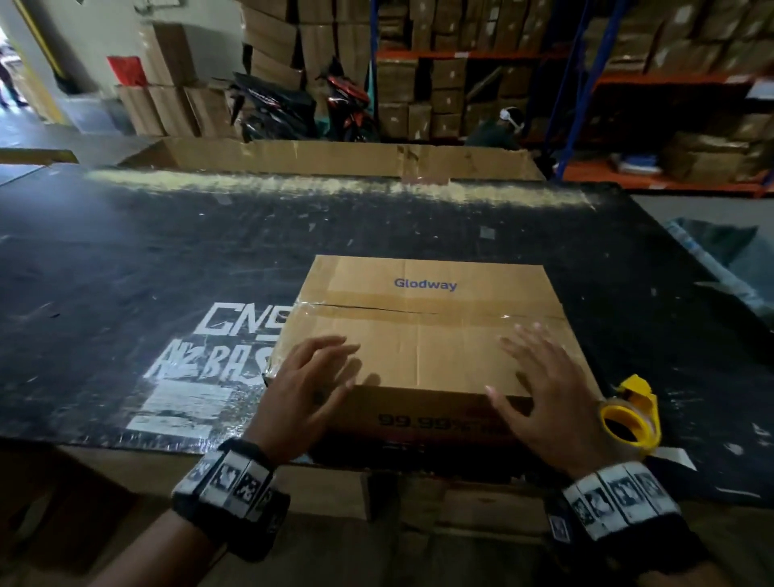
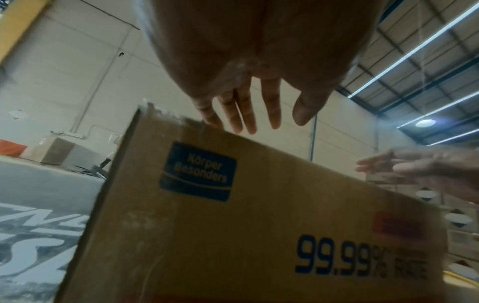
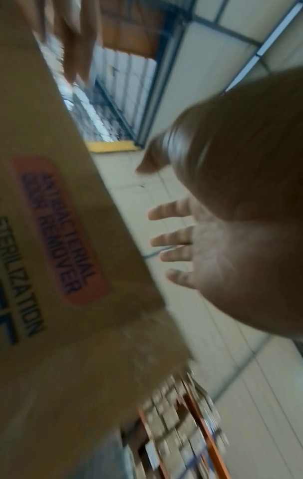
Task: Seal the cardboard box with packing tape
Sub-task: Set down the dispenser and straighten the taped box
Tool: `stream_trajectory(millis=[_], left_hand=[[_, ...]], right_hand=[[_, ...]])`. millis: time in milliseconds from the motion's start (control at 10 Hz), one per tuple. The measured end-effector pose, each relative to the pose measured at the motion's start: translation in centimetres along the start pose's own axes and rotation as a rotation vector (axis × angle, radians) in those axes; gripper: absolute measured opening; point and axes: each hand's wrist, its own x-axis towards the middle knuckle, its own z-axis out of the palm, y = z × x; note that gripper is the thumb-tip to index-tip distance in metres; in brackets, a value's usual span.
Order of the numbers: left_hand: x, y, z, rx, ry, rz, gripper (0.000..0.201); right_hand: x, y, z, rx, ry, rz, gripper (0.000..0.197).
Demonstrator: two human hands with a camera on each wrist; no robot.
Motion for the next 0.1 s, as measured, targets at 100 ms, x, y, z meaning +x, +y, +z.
stream_trajectory(millis=[100], left_hand=[[-4.9,-0.16,-1.0,-0.202,-0.005,0.001,0.029]], right_hand=[[-4.7,-0.06,-1.04,0.123,0.23,0.118,0.04]])
